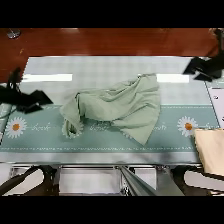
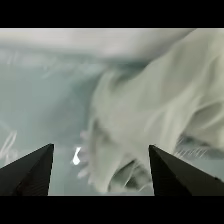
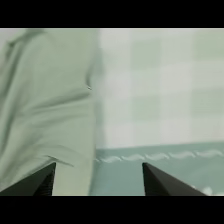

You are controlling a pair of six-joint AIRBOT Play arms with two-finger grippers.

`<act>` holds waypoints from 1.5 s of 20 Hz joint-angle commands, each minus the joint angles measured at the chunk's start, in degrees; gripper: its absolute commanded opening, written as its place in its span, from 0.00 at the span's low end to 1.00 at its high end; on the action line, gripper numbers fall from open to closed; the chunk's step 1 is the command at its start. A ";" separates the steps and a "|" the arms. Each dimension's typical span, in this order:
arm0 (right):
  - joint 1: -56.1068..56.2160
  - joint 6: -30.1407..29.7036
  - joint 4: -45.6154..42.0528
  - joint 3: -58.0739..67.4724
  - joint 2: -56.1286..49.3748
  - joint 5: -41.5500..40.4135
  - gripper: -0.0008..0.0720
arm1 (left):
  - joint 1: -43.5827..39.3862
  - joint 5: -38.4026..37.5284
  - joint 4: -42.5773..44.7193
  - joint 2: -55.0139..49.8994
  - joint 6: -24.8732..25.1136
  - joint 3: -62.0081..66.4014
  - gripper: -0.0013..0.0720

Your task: Fold the shirts.

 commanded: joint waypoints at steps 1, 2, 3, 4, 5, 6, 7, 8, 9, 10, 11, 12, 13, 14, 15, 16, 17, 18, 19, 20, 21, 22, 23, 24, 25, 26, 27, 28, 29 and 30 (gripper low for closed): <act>-9.25 -0.44 2.38 -20.59 10.91 -4.68 0.86 | 8.17 -1.53 -0.76 5.79 0.72 -16.81 0.98; -10.16 -2.19 5.73 -27.45 14.10 -8.02 0.86 | 9.99 -1.51 -5.16 6.29 3.39 -20.79 0.98; -10.49 -4.39 8.87 -33.40 16.90 -10.80 0.86 | 11.43 -1.53 -9.81 6.49 6.29 -23.98 0.98; -10.45 -6.86 12.02 -38.75 19.43 -12.37 0.86 | 12.35 -1.38 -13.90 6.54 8.39 -26.47 0.98; -10.40 -8.92 15.50 -43.12 21.46 -12.81 0.86 | 12.44 -1.05 -16.63 6.54 9.22 -28.15 0.98; -10.40 -10.93 18.25 -46.47 23.02 -13.00 0.86 | 12.02 -0.61 -18.21 6.51 10.05 -29.49 0.98; -10.40 -12.15 20.13 -49.37 24.37 -13.05 0.86 | 11.37 0.35 -18.16 6.51 10.05 -30.40 0.98; -10.40 -12.96 21.16 -51.54 25.38 -12.94 0.86 | 10.69 1.81 -18.25 6.51 10.19 -31.30 0.98; -10.40 -13.18 21.44 -53.40 26.12 -12.68 0.86 | 9.94 3.78 -18.62 6.54 10.27 -31.93 0.98; -10.40 -13.53 21.46 -54.82 26.45 -12.37 0.86 | 9.09 6.23 -19.56 6.51 10.91 -32.50 0.98; -10.40 -13.73 21.46 -56.13 26.43 -11.82 0.86 | 8.15 8.66 -21.42 6.51 11.89 -32.98 0.98; -10.40 -13.75 21.49 -57.27 26.45 -11.61 0.86 | 7.15 10.64 -22.95 6.47 12.33 -33.18 0.97; -10.29 -13.70 21.51 -58.42 26.43 -11.65 0.86 | 5.70 12.98 -23.82 6.45 12.33 -33.18 0.95; -9.92 -13.60 21.68 -59.36 26.43 -11.98 0.86 | 4.13 15.23 -24.44 6.45 12.33 -33.16 0.83; -9.01 -13.44 21.97 -60.17 26.43 -12.28 0.86 | 2.62 17.31 -24.83 6.45 12.31 -33.16 0.60; -7.61 -13.33 22.05 -60.63 26.43 -12.44 0.86 | 1.11 18.73 -25.24 6.45 12.52 -33.14 0.14; -5.88 -12.98 21.92 -60.83 26.43 -12.57 0.86 | -0.17 19.39 -26.32 6.45 14.56 -33.09 0.04; -4.35 -12.28 21.73 -60.83 26.43 -12.87 0.86 | -1.16 19.50 -27.39 6.45 16.04 -32.96 0.04; -2.84 -11.34 21.62 -60.83 26.43 -13.40 0.86 | -1.77 19.30 -28.11 6.45 16.52 -32.83 0.04; -1.38 -10.73 21.51 -60.83 26.43 -14.12 0.86 | -2.08 19.08 -28.65 6.45 16.85 -32.83 0.04; 0.17 -9.60 20.68 -60.83 26.36 -14.56 0.86 | -2.08 18.86 -28.65 6.45 16.87 -32.83 0.04; 2.05 -7.93 19.47 -60.83 25.88 -14.71 0.86 | -2.08 18.84 -28.65 6.45 16.90 -32.83 0.04; 3.82 -7.06 18.97 -60.83 25.07 -14.53 0.86 | -2.08 18.67 -28.65 6.45 17.42 -32.83 0.04; 5.73 -6.64 19.32 -60.83 24.06 -14.40 0.86 | -2.08 18.51 -28.65 6.45 17.68 -32.83 0.04; 8.15 -6.49 20.22 -60.81 22.95 -14.38 0.86 | -2.08 18.36 -28.65 6.45 17.68 -32.83 0.04; 10.58 -6.38 21.22 -60.81 21.90 -14.71 0.86 | -2.08 18.25 -28.65 6.45 17.68 -32.83 0.04; 13.20 -6.21 22.45 -60.81 20.63 -15.39 0.86 | -2.08 18.25 -28.65 6.45 17.68 -32.83 0.04; 15.63 -6.16 24.41 -60.81 19.26 -16.52 0.86 | -2.08 18.25 -28.65 6.45 17.68 -32.83 0.04; 17.53 -6.29 26.71 -60.81 17.97 -18.21 0.86 | -2.08 18.25 -28.65 6.45 17.66 -32.85 0.04; 19.26 -6.36 29.31 -60.72 16.59 -20.90 0.86 | -2.08 18.18 -28.68 6.45 17.64 -32.85 0.04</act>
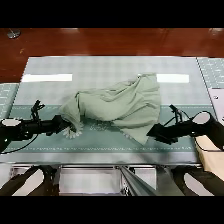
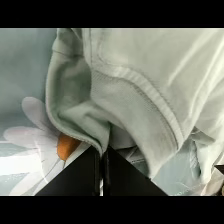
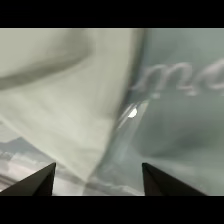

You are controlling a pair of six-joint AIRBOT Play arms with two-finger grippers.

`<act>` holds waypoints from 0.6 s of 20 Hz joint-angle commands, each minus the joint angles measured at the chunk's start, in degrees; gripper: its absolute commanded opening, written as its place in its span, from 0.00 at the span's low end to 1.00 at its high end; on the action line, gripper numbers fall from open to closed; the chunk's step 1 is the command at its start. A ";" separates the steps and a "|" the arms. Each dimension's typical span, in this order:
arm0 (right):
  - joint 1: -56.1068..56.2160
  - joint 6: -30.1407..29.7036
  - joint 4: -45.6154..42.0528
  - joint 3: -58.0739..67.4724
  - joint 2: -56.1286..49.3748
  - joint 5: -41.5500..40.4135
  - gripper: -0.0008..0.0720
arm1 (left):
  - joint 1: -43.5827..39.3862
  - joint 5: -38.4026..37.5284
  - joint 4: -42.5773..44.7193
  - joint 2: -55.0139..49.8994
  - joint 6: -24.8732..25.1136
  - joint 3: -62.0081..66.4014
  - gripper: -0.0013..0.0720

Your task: Fold the shirts.

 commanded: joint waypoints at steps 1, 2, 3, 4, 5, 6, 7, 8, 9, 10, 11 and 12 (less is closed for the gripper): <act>7.04 0.35 7.45 0.42 -4.55 -7.61 0.86 | -0.07 -0.07 -0.66 0.02 0.24 -0.02 0.04; 8.28 0.00 9.57 1.36 -5.97 -9.99 0.86 | -0.07 -0.07 -1.40 0.02 0.24 -0.02 0.04; 9.29 -0.42 11.06 2.60 -7.28 -11.37 0.85 | -0.07 -0.09 -2.19 0.02 0.28 0.00 0.04; 10.21 -0.48 12.39 4.24 -8.39 -11.72 0.77 | -0.07 -0.09 -2.60 0.04 0.28 0.00 0.04; 11.04 -0.57 12.63 5.95 -9.05 -11.63 0.61 | -0.07 -0.09 -2.86 0.04 0.28 0.00 0.04; 11.67 -0.96 12.26 7.67 -9.27 -11.61 0.27 | -0.07 -0.09 -3.02 0.04 0.28 0.00 0.04; 11.80 -2.19 12.26 9.01 -9.20 -11.61 0.04 | -0.07 -0.07 -3.28 0.04 0.28 0.04 0.04; 11.76 -3.26 12.20 10.71 -9.18 -11.02 0.04 | -0.02 -0.09 -4.22 0.07 0.33 0.17 0.04; 11.39 -3.50 11.21 13.05 -9.18 -9.60 0.04 | 0.02 -0.61 -5.09 0.11 0.90 1.09 0.04; 10.99 -3.61 9.64 16.02 -9.18 -7.54 0.04 | 0.31 -2.05 -6.34 0.33 0.92 3.17 0.04; 10.47 -3.61 8.33 19.80 -9.16 -5.07 0.04 | 0.94 -4.04 -8.61 0.92 1.05 5.90 0.04; 9.42 -3.54 6.99 24.70 -8.83 -2.73 0.04 | 1.90 -6.43 -12.39 1.97 2.60 9.57 0.04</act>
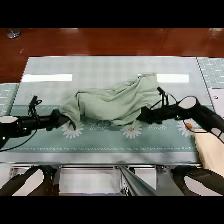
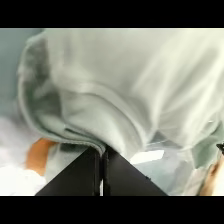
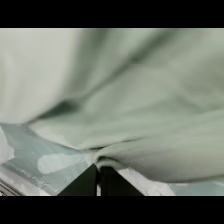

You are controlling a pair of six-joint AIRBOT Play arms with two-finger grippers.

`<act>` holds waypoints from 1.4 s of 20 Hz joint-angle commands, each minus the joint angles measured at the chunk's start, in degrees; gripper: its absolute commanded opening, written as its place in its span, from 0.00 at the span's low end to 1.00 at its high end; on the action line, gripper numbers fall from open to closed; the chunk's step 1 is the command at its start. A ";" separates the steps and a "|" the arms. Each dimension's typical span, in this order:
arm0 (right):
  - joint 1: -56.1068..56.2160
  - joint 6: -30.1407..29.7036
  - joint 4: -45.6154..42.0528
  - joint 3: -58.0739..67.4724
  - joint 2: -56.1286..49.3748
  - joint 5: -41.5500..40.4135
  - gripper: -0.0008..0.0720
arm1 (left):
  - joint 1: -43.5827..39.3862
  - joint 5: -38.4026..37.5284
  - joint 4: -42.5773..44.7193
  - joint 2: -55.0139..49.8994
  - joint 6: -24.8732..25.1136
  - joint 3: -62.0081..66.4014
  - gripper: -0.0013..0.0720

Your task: Fold the shirts.

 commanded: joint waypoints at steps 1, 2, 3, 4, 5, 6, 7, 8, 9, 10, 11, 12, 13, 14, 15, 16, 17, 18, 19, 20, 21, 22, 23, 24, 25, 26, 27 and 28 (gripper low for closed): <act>-2.08 -0.48 -3.43 14.05 0.57 6.40 0.04 | 2.25 -5.86 -10.27 2.64 2.29 9.25 0.04; -3.30 0.39 -4.70 20.28 1.42 7.08 0.04 | 3.37 -6.75 -14.36 4.31 2.25 14.05 0.04; -4.59 1.60 -6.45 27.08 2.25 7.45 0.04 | 4.28 -6.80 -17.44 5.88 2.23 18.86 0.04; -5.70 2.64 -8.37 33.68 2.91 7.69 0.04 | 5.18 -6.62 -19.67 7.45 2.19 24.52 0.04; -6.71 3.54 -10.45 40.35 3.52 8.15 0.04 | 5.88 -6.58 -20.41 8.52 1.75 30.03 0.04; -7.63 4.37 -12.94 47.32 4.31 8.90 0.04 | 6.58 -6.62 -20.41 9.35 0.90 36.04 0.04; -8.28 4.83 -15.50 53.68 5.25 9.94 0.04 | 7.28 -6.71 -20.37 9.94 0.13 41.29 0.04; -8.31 5.03 -18.16 58.80 6.43 10.95 0.04 | 8.20 -6.86 -19.89 10.51 -0.98 46.75 0.04; -8.31 5.05 -21.07 63.32 8.04 11.98 0.04 | 9.31 -6.84 -18.34 11.19 -2.12 51.89 0.04; -8.31 5.01 -22.53 66.38 9.92 13.16 0.04 | 10.51 -6.82 -16.31 11.87 -3.26 56.33 0.04; -8.28 4.94 -23.71 68.24 12.41 13.92 0.04 | 11.87 -6.82 -13.64 12.63 -5.07 60.37 0.04; -8.31 4.81 -25.05 68.98 15.06 14.03 0.04 | 13.40 -6.82 -9.77 13.64 -6.73 64.41 0.04; -8.31 4.79 -26.29 69.09 17.94 14.05 0.04 | 14.97 -6.84 -5.55 14.64 -8.48 67.80 0.04; -8.31 4.79 -27.65 69.09 20.52 14.36 0.04 | 16.31 -6.82 -0.42 15.91 -10.38 71.12 0.04; -8.31 4.79 -29.38 69.09 23.10 14.88 0.04 | 17.07 -6.80 4.87 17.31 -12.50 74.10 0.04; -8.31 4.85 -30.91 69.09 25.33 15.54 0.04 | 17.05 -6.82 8.87 18.53 -13.70 76.41 0.04; -8.31 5.16 -32.85 69.09 27.54 16.20 0.04 | 16.57 -6.82 12.87 19.91 -13.88 78.42 0.04; -8.31 5.64 -34.51 69.09 29.33 16.72 0.04 | 15.04 -6.82 18.16 21.53 -14.12 80.15 0.04; -8.31 6.29 -36.17 69.09 30.97 17.20 0.04 | 12.83 -6.84 23.56 23.08 -15.41 81.11 0.04; -8.31 6.49 -37.51 69.09 32.30 17.86 0.04 | 9.60 -7.10 30.23 24.85 -16.63 81.33 0.04; -8.31 7.10 -38.71 69.09 33.33 18.95 0.04 | 6.08 -8.57 36.81 26.36 -17.90 81.33 0.04; -8.31 7.23 -39.69 69.09 34.01 20.48 0.04 | 1.90 -11.39 43.95 27.69 -20.09 81.29 0.04; -8.31 7.41 -41.05 69.09 34.32 22.64 0.04 | -2.34 -14.27 49.75 28.68 -22.01 80.89 0.04; -8.31 8.04 -42.80 69.02 34.40 24.68 0.04 | -6.08 -16.11 53.75 29.57 -23.43 79.80 0.04; -8.31 8.46 -44.28 69.00 34.21 26.14 0.04 | -9.53 -17.16 56.65 30.49 -24.70 77.96 0.04; -8.31 8.87 -45.20 68.37 34.12 26.64 0.04 | -11.98 -18.38 58.38 30.97 -24.98 76.19 0.04; -8.31 8.94 -45.72 67.43 34.10 26.73 0.04 | -13.60 -20.41 59.58 30.93 -25.24 74.47 0.04; -8.31 9.46 -46.01 66.05 34.12 26.84 0.04 | -14.12 -21.86 59.78 30.80 -26.16 72.41 0.04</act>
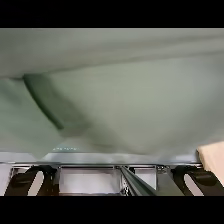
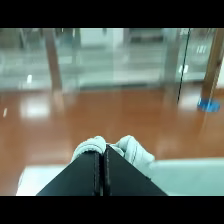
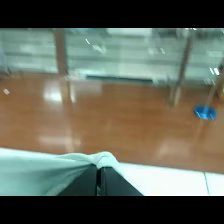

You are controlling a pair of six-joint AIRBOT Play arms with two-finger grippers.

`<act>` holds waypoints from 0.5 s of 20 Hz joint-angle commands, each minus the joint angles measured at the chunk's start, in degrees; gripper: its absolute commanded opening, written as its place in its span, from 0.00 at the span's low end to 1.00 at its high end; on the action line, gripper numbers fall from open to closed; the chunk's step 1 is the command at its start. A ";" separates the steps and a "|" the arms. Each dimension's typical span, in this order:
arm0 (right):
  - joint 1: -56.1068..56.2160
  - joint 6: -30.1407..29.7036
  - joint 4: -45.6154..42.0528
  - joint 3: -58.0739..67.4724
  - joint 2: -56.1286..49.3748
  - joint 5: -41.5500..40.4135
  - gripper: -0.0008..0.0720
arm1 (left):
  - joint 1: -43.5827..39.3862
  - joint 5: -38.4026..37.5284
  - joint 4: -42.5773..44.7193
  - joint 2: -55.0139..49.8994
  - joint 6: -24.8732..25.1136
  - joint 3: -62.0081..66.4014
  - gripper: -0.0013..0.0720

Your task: Fold the shirts.

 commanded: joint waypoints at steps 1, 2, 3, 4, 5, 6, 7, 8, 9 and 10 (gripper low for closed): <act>-0.04 1.64 -3.43 -4.00 0.50 2.84 0.04 | -5.64 -5.70 9.35 1.18 -3.39 -6.64 0.04; -0.04 2.03 -3.41 -7.04 0.50 3.23 0.04 | -5.62 -5.57 9.33 1.16 -3.61 -9.88 0.04; -0.04 2.49 -3.41 -10.71 0.50 3.19 0.04 | -5.62 -5.31 9.35 0.92 -3.58 -13.66 0.04; -0.04 2.89 -3.41 -15.30 0.15 2.49 0.04 | -5.62 -4.15 9.35 0.46 -3.72 -17.53 0.04; -0.04 3.28 -3.41 -19.63 -0.63 1.33 0.04 | -5.62 -1.79 9.22 -0.31 -5.38 -21.99 0.04; -0.04 3.30 -3.37 -23.89 -2.03 -0.44 0.04 | -5.64 1.36 8.63 -1.29 -6.29 -26.16 0.04; -0.04 3.30 -3.39 -28.00 -4.24 -3.02 0.04 | -5.64 5.35 7.78 -2.86 -6.60 -30.53 0.04; -0.04 3.30 -3.48 -31.15 -7.15 -6.05 0.04 | -5.62 9.01 6.49 -4.74 -6.62 -34.07 0.04; -0.04 3.30 -3.63 -32.89 -10.56 -8.79 0.04 | -5.64 12.72 5.18 -7.30 -6.60 -37.13 0.04; -0.04 3.63 -3.61 -33.24 -15.06 -11.41 0.04 | -5.62 16.15 4.94 -10.25 -7.08 -39.28 0.04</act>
